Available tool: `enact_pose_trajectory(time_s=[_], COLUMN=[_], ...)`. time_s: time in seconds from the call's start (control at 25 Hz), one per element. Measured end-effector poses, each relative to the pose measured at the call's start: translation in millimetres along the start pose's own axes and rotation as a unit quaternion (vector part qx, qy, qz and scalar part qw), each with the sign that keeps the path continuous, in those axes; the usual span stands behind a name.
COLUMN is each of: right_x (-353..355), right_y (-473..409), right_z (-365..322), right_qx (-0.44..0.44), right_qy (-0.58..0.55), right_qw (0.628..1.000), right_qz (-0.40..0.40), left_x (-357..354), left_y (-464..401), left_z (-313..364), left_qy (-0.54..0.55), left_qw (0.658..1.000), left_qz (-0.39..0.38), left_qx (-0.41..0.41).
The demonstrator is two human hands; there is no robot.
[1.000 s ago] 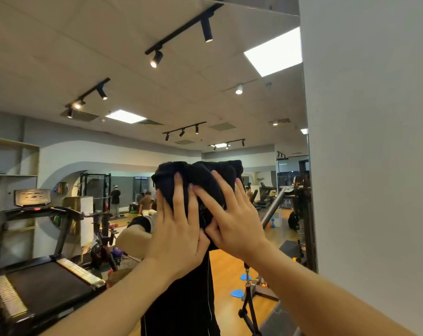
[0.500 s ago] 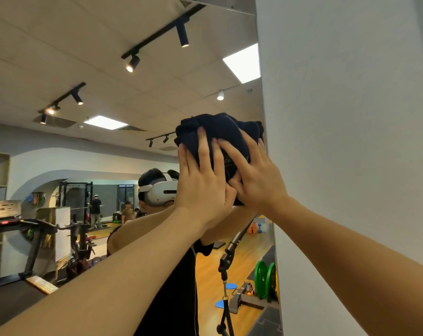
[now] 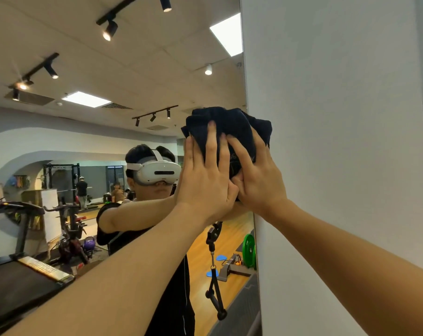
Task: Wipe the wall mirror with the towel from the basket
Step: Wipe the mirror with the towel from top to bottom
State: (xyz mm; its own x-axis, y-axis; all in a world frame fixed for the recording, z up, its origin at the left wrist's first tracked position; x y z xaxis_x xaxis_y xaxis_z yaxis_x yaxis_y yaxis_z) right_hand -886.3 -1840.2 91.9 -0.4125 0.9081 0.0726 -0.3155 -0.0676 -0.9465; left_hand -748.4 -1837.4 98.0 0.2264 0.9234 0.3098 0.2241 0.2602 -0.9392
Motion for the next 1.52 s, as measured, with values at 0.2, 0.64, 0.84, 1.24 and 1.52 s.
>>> enact_pose_trajectory(time_s=[0.2, 0.64, 0.84, 1.24, 1.52], right_x=[-2, -2, -2, -38, -75], right_y=[53, 117, 111, 87, 62], right_z=[-20, -64, -86, -188, -269], right_qx=[-0.035, -0.078, -0.079, -0.026, -0.015], right_qy=[-0.023, -0.026, 0.006, -0.005, -0.014], right_qw=[0.999, 0.988, 0.985, 0.982, 0.977], right_qz=[-0.031, -0.128, -0.154, -0.189, -0.21], left_x=[-11, -13, -2, 28, 59], left_y=[46, 120, 128, 171, 200], left_z=[8, 0, -15, -125, -211], left_qy=[0.015, 0.016, 0.001, -0.027, -0.065], left_qw=[0.999, 0.994, 0.991, 0.988, 0.986], left_qz=[-0.038, -0.104, -0.126, -0.137, -0.142], left_qx=[-0.03, -0.04, -0.047, -0.06, -0.062])
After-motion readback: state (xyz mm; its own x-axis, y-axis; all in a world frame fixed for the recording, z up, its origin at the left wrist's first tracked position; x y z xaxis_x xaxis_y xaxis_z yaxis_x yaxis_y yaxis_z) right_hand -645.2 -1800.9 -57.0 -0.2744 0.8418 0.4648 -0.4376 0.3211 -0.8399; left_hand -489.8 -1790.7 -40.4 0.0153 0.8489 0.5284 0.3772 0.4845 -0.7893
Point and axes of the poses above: each hand's wrist, its own y-axis away from the middle knuckle, its own x-axis out of the back of the hand, z = x × y, the point moved 3 cm from there along -y, towards the middle knuckle, and after that the axes turned 10 degrees about x, right-handed, at the moved point
